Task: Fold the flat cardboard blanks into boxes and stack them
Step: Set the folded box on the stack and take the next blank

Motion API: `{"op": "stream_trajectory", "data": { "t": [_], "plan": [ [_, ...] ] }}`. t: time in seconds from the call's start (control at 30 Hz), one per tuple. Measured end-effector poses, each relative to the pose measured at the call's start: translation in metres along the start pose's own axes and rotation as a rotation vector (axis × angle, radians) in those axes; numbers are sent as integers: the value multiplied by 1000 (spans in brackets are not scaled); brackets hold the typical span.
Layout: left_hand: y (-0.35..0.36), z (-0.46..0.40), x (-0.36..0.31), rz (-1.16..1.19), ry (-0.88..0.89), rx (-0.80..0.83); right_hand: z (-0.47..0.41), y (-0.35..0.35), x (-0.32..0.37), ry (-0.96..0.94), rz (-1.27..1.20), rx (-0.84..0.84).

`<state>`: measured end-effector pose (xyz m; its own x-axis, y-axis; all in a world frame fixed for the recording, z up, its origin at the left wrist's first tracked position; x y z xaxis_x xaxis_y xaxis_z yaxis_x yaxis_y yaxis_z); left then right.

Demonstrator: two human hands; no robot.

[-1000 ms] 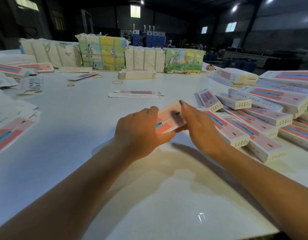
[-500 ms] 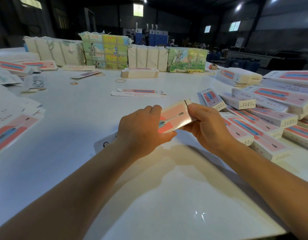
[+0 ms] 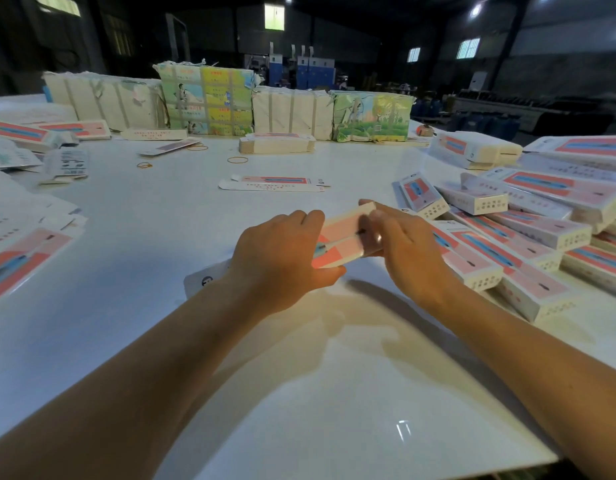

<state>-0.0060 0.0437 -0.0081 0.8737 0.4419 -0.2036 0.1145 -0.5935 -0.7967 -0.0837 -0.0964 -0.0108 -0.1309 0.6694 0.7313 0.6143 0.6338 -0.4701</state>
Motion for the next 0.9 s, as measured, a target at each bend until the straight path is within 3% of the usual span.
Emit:
{"op": "stream_trajectory", "data": {
  "t": [0.23,0.43,0.7,0.9],
  "plan": [
    [0,1,-7,11,-27,-51,6,6,8,-105,325,-18],
    [-4,-1,0,27,-102,-81,1,8,4,19,41,50],
    [-9,-3,3,-48,-75,-110,5,19,2,-8,106,29],
    [-8,-4,11,-112,-68,-5,1,11,7,-55,77,140]
  ]
}}
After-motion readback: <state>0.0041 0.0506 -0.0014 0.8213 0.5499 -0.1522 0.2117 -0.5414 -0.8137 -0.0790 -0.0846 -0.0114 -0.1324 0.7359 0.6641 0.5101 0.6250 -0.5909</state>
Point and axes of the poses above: each hand's wrist, its own z-axis away from the middle knuckle, its own y-axis out of the palm, x = y × z, the point moved 3 cm from there along -z, towards the middle knuckle, and after that the axes turned 11 degrees about z, right-handed, at the moved point
